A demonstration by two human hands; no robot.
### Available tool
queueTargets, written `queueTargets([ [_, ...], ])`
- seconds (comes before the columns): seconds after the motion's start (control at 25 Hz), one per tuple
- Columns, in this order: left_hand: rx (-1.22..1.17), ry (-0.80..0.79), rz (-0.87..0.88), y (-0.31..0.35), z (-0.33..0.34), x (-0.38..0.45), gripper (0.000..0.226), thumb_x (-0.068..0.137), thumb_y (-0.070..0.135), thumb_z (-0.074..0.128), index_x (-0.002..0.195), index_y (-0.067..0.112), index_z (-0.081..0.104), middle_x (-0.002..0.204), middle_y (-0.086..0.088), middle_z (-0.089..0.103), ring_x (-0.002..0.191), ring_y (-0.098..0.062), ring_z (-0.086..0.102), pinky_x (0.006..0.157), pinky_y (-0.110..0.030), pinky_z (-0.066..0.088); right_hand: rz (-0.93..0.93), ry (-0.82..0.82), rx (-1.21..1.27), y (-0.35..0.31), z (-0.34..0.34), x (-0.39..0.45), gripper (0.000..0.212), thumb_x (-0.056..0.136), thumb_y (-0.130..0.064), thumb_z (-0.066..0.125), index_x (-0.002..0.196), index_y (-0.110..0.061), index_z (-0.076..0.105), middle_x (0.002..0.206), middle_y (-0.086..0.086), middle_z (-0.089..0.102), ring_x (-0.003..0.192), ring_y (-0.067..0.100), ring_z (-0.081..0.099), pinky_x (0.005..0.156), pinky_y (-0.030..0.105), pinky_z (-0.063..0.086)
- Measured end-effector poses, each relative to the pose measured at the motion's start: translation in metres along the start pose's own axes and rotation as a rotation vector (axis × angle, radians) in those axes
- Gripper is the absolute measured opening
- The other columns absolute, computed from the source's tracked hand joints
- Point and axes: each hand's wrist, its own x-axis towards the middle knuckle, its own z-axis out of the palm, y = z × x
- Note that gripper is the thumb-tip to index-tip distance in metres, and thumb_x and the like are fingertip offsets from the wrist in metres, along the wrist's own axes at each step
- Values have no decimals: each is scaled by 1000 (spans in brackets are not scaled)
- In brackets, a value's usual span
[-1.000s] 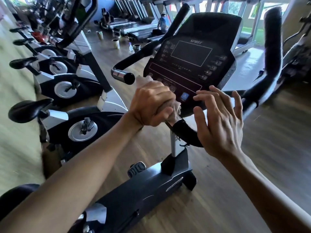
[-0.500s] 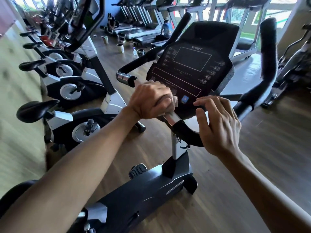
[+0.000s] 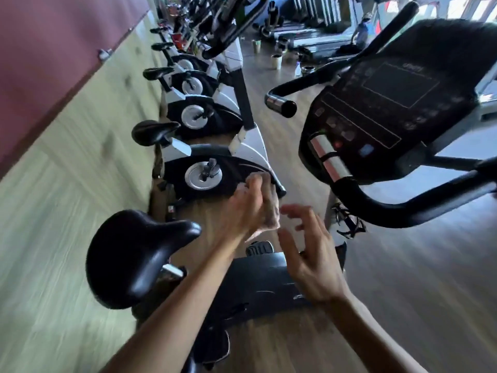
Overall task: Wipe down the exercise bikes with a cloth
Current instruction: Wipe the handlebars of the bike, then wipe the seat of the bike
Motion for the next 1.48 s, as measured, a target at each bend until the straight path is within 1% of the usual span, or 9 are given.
queueTargets([
  [0.08,-471,-133,-159,-2,4,-25,18,90,31,33,83,26,49,82,-8,44,80,-24,50,72,-36,50,271,-146,288,8,28,2,39,97,-44,55,130,-24,51,123,-7,61,117,12,59,91,21,49],
  [0.2,-594,-37,-297,-13,-7,-50,26,99,8,31,84,17,51,67,-1,48,57,-13,53,50,-22,45,385,-234,454,29,51,20,25,99,-19,63,123,-16,55,109,3,71,101,16,69,79,24,55],
  [0.44,-466,66,-349,-97,-58,-94,33,97,43,64,104,13,73,97,-11,75,92,-23,71,81,-31,52,373,-423,717,23,95,42,9,97,0,62,104,-5,61,91,8,70,83,11,67,71,24,54],
  [0.68,-601,493,-337,-131,-91,-101,24,90,16,76,113,10,72,103,-12,77,97,-27,74,80,-31,59,467,-665,719,8,165,64,15,98,-12,63,110,-6,56,96,9,72,85,16,72,74,32,59],
  [0.88,-492,554,-421,-176,-142,-68,30,86,43,77,105,20,78,102,-8,76,89,-18,73,76,-28,59,441,-648,450,1,251,104,12,99,-24,65,105,-15,60,97,9,74,87,24,73,76,45,61],
  [1.04,287,375,-591,-228,-184,-27,40,89,57,58,103,26,78,109,-3,65,118,-31,52,103,-47,43,290,-715,-69,11,315,154,21,97,-36,62,108,-18,63,100,3,69,95,28,65,74,36,53],
  [1.12,533,377,-603,-250,-197,-16,40,95,48,59,120,19,71,124,-8,54,123,-29,43,104,-44,42,114,-754,-452,20,336,160,34,99,-39,55,125,-18,60,125,10,62,118,31,55,96,42,46],
  [1.28,427,532,-425,-304,-210,-1,36,99,33,58,130,15,62,134,-3,53,126,-23,47,105,-42,45,-26,-802,-499,24,376,130,71,101,-58,27,154,-12,32,166,10,25,153,25,19,124,42,16],
  [1.48,490,494,-421,-328,-205,27,54,105,39,33,148,10,47,158,-7,42,146,-21,37,122,-42,27,-33,-746,-604,25,403,119,92,93,-64,4,160,-2,9,168,19,5,157,27,1,126,40,5],
])
